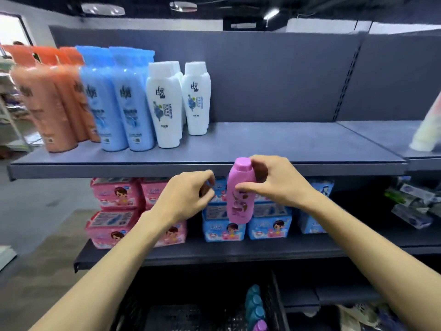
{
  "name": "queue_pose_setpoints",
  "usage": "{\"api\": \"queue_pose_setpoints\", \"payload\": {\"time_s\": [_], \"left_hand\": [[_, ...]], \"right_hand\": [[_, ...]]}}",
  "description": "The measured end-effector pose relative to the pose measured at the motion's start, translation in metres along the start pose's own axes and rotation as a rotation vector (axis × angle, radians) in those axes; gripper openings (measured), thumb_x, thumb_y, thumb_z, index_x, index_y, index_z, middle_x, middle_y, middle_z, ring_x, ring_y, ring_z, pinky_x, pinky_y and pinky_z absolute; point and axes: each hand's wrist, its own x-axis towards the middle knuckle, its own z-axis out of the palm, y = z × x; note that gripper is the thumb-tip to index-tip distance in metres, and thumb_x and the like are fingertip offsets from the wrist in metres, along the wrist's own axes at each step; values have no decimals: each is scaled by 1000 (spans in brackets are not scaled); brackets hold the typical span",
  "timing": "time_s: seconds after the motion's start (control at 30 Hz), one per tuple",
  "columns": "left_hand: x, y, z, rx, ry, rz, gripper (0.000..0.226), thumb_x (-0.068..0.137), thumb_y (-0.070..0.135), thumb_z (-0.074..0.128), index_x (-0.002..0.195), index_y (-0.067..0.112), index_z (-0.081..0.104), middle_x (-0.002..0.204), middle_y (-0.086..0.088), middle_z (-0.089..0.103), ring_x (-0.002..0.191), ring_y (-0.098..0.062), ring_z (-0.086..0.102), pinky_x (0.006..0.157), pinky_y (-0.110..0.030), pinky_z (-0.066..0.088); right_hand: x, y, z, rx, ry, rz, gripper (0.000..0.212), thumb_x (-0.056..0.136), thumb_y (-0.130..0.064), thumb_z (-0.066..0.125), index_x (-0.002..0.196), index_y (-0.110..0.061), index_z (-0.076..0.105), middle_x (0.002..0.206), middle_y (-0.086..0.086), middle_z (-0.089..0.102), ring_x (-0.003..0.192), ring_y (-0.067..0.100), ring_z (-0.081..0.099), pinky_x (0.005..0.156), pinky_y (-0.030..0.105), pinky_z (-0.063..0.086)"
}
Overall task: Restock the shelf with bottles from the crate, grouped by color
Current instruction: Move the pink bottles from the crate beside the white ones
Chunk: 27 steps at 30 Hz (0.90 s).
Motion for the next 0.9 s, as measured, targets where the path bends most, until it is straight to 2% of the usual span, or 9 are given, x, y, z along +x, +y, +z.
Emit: {"api": "queue_pose_setpoints", "payload": {"time_s": [0.17, 0.27, 0.33, 0.53, 0.67, 0.8, 0.9], "left_hand": [[27, 10, -31, 26, 92, 62, 11, 78, 28, 52, 85, 20, 58, 61, 12, 51, 57, -16, 45, 55, -30, 42], [49, 12, -53, 86, 129, 96, 7, 81, 23, 57, 87, 20, 58, 63, 13, 52, 57, -13, 46, 55, -28, 40], [64, 13, -66, 115, 151, 110, 6, 82, 24, 58, 87, 22, 58, 64, 13, 54, 57, -12, 47, 55, -29, 42], [104, 18, -97, 197, 197, 124, 7, 83, 24, 60, 87, 19, 59, 70, 9, 64, 61, -18, 55, 58, -32, 47], [119, 18, -110, 241, 203, 123, 8, 85, 26, 60, 89, 19, 60, 72, 7, 65, 64, -20, 56, 60, -33, 48], [127, 20, -120, 264, 207, 137, 7, 86, 25, 60, 89, 19, 60, 74, 6, 65, 68, -22, 56, 61, -33, 48], [128, 20, -119, 273, 212, 140, 8, 86, 25, 59, 89, 18, 59, 74, 6, 64, 69, -22, 56, 61, -33, 48]], "right_hand": [[24, -32, -39, 101, 69, -58, 28, 78, -27, 85, 101, -20, 69, 92, -8, 76, 86, 6, 72, 76, 24, 56], [40, -51, -61, 87, 114, -88, 32, 78, -29, 85, 105, -17, 70, 93, -8, 76, 87, 5, 72, 78, 21, 56], [50, -62, -74, 74, 145, -116, 33, 79, -31, 85, 104, -17, 70, 92, -8, 76, 85, 5, 72, 77, 21, 57], [80, -81, -99, 37, 189, -136, 39, 80, -32, 83, 112, -14, 69, 97, -4, 76, 88, 9, 73, 79, 33, 62], [93, -85, -109, -18, 206, -135, 42, 81, -33, 82, 115, -15, 69, 101, -4, 75, 91, 9, 73, 84, 33, 60], [101, -85, -114, -54, 200, -123, 40, 81, -36, 81, 114, -16, 68, 101, -4, 75, 92, 12, 72, 84, 34, 60], [104, -81, -114, -108, 188, -118, 37, 82, -36, 80, 111, -17, 67, 100, -4, 74, 91, 12, 71, 81, 30, 60]]}}
